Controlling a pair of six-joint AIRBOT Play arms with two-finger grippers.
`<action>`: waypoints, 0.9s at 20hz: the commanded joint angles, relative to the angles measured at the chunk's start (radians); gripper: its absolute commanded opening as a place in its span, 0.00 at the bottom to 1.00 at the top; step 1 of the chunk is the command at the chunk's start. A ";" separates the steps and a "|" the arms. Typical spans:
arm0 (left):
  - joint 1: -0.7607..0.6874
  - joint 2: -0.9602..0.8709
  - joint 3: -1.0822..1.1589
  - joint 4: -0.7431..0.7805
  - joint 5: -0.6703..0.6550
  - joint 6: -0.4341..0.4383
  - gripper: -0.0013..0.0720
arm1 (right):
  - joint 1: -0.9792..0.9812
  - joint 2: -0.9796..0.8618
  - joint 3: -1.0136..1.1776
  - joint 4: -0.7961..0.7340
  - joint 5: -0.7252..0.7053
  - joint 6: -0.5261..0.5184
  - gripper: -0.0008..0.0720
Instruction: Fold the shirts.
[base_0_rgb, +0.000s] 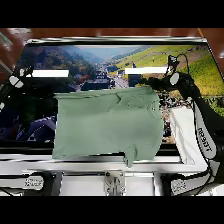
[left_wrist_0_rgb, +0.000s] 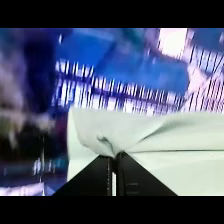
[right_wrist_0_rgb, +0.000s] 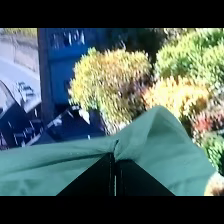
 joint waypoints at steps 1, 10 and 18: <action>0.024 0.012 0.004 0.036 -0.300 -0.002 0.07 | -0.031 0.041 -0.002 -0.106 0.420 -0.007 0.09; 0.018 -0.004 -0.137 0.025 -0.398 0.011 0.10 | -0.037 0.040 -0.162 -0.109 0.443 0.032 0.17; 0.234 0.125 -0.144 0.078 -0.635 0.041 0.65 | -0.182 0.213 -0.109 -0.193 0.749 -0.169 0.80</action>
